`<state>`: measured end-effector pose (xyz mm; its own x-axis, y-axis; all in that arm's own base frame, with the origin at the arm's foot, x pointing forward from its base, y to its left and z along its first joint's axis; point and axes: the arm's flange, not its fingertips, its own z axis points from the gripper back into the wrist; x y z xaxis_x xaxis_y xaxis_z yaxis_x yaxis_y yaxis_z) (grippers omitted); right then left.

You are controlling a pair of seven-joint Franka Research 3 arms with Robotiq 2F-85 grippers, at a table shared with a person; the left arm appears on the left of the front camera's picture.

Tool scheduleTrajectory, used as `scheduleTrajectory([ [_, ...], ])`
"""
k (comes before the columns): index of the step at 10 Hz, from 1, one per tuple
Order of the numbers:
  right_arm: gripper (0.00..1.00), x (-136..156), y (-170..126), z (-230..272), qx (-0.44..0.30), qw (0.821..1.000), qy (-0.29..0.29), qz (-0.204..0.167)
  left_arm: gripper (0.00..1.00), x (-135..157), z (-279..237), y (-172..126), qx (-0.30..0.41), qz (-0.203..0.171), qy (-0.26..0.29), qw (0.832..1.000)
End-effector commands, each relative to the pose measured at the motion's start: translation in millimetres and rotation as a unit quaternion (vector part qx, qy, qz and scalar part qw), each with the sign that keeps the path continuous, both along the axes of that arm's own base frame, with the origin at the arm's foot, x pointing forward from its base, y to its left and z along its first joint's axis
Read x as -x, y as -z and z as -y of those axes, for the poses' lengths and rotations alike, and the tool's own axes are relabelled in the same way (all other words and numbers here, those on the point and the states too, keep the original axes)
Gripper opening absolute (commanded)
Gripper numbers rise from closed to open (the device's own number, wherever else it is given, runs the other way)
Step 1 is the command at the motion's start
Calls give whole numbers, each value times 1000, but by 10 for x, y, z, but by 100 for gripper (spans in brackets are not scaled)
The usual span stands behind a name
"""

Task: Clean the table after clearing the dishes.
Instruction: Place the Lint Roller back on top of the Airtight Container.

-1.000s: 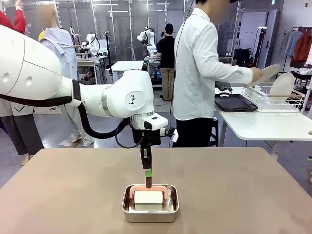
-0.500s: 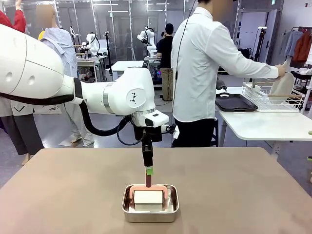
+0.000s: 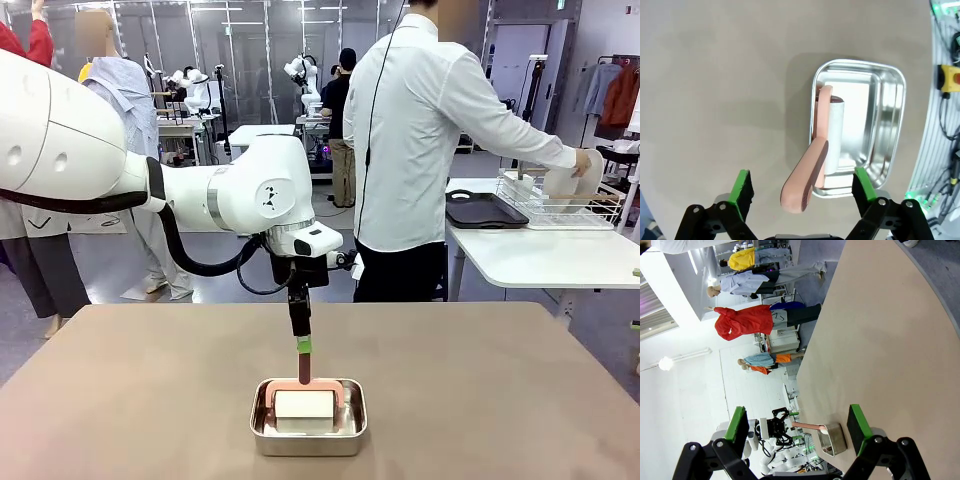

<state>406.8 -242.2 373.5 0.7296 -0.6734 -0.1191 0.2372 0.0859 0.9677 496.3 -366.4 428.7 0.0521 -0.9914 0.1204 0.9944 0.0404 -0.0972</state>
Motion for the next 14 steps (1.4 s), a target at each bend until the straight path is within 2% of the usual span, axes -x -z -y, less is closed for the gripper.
scheduleTrajectory([
  [1, 100, 23, -21, 2, 3, 1000, -7, -2, 100, 30, 32, 20, -2, -3, 5, 1000],
  [8, 100, 23, -21, 2, 3, 1000, -7, -2, 100, 29, 44, 28, 0, -3, 5, 1000],
  [9, 100, 23, -21, 2, 3, 1000, -7, -2, 100, -160, -83, -295, 27, -22, -35, 999],
  [10, 100, 23, -21, 2, 3, 1000, -7, -2, 100, -363, -323, -583, 93, -77, -126, 985],
  [11, 100, 23, -21, 2, 3, 1000, -7, -2, 100, -526, -694, -801, 152, -133, -197, 959],
  [12, 100, 23, -21, 2, 3, 1000, -7, -2, 100, -637, -1231, -946, 198, -159, -268, 929],
  [13, 100, 23, -21, 2, 3, 1000, -7, -2, 100, -692, -1780, -1030, 250, -141, -329, 900],
  [14, 100, 23, -21, 2, 3, 1000, -7, -2, 100, -695, -2386, -1055, 308, -148, -382, 859],
])
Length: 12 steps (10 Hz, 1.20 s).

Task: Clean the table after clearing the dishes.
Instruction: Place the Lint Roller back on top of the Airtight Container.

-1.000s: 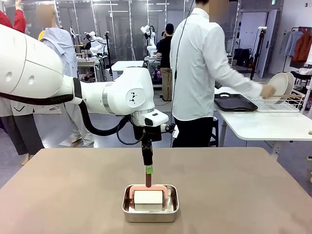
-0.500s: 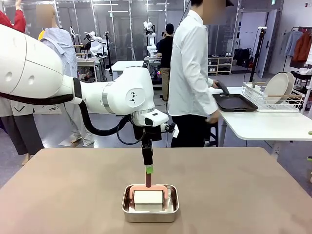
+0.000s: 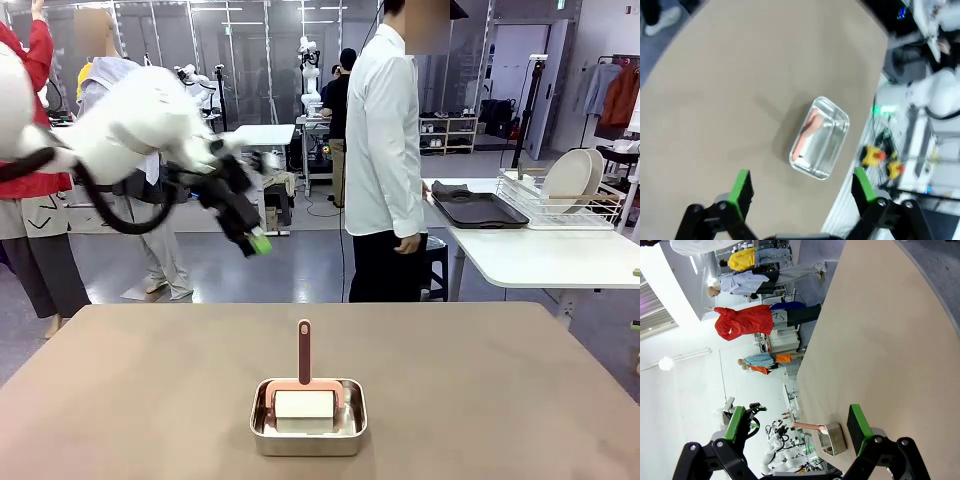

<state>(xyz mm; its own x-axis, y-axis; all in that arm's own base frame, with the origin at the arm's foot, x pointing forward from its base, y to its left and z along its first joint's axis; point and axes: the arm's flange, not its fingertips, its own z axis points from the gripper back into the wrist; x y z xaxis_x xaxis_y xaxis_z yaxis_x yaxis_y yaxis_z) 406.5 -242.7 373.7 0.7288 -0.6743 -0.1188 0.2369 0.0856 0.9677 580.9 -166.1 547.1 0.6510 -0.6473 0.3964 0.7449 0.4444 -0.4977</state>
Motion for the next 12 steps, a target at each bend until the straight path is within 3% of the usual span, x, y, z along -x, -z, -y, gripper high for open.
scheduleTrajectory([
  [1, 100, 20, -19, -3, 3, 1000, -7, -2, 100, 219, -992, 144, 161, -14, -172, 972],
  [3, 100, 20, -19, -3, 3, 1000, -7, -2, 100, 459, -2252, 377, 281, -31, -300, 911],
  [4, 100, 20, -19, -3, 3, 1000, -7, -2, 100, 571, -2673, 525, 329, -31, -335, 882],
  [6, 100, 20, -19, -3, 3, 1000, -7, -2, 100, 831, -3417, 835, 321, -34, -417, 850],
  [10, 100, 20, -19, -3, 3, 1000, -7, -2, 100, 1155, -4082, 1282, 340, -33, -492, 801],
  [12, 100, 20, -19, -3, 3, 1000, -7, -2, 100, 1160, -4137, 1211, 327, -52, -479, 813],
])
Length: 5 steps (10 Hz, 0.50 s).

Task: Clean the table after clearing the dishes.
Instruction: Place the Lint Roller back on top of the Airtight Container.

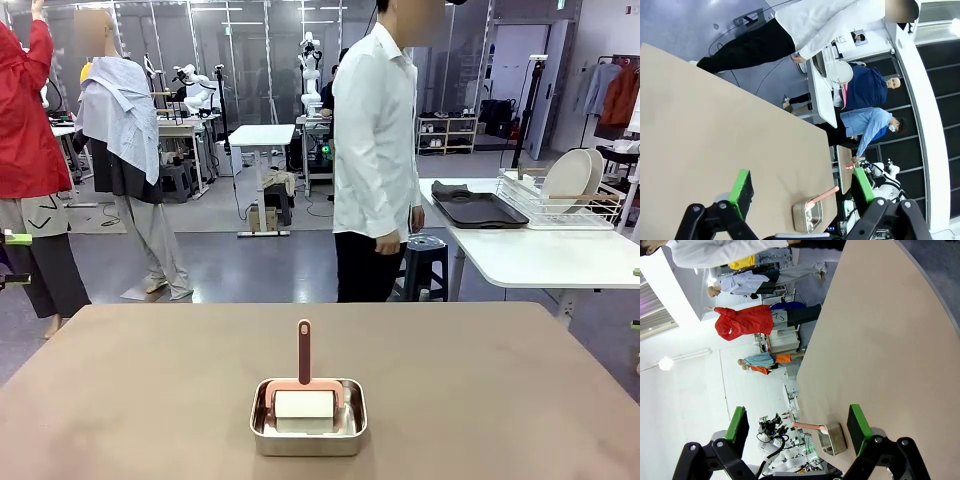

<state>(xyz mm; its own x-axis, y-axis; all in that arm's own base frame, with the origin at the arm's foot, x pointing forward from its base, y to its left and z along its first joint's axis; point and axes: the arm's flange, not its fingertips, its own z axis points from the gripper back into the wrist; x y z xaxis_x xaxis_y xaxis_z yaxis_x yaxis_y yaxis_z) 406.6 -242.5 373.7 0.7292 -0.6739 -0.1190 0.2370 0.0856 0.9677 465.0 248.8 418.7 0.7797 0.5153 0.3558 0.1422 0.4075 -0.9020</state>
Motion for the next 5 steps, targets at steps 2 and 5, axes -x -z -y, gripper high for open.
scheduleTrajectory([
  [2, 100, 21, -20, -1, 3, 1000, -7, -2, 100, 1, 12, -72, -2, 2, 6, 1000],
  [5, 100, 21, -20, -1, 3, 1000, -7, -2, 100, 1, 12, -72, -2, 2, 6, 1000],
])
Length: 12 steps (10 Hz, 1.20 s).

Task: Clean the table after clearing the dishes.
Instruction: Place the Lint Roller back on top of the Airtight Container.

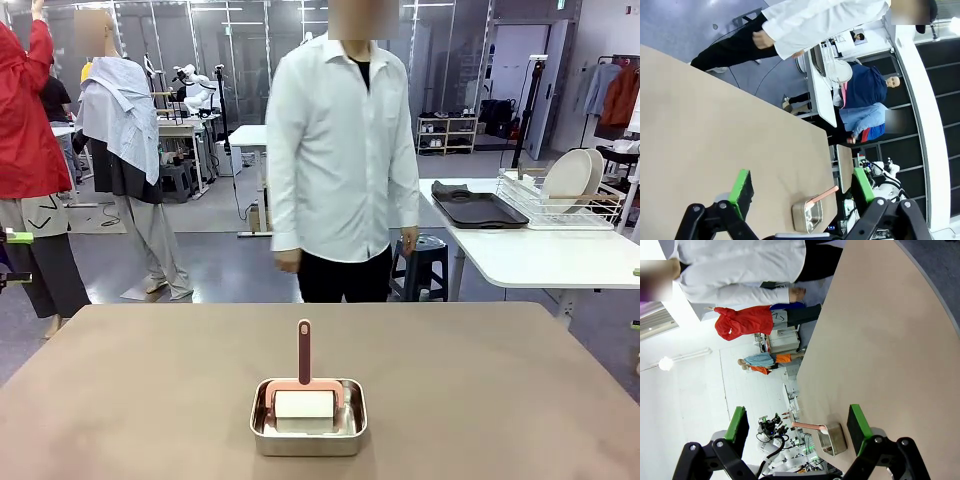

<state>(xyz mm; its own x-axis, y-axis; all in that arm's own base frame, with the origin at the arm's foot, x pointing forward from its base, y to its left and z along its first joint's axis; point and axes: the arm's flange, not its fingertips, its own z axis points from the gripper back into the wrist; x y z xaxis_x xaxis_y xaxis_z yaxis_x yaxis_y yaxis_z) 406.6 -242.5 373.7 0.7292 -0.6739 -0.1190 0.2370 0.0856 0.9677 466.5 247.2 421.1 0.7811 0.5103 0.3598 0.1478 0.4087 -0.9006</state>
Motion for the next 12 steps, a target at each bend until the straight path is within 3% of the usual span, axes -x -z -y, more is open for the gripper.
scheduleTrajectory([
  [1, 100, 21, -20, -1, 3, 1000, -7, -2, 100, 16, -3, -48, -1, 0, 3, 1000],
  [12, 100, 21, -20, -1, 3, 1000, -7, -2, 100, 16, -3, -48, -1, 0, 3, 1000],
])
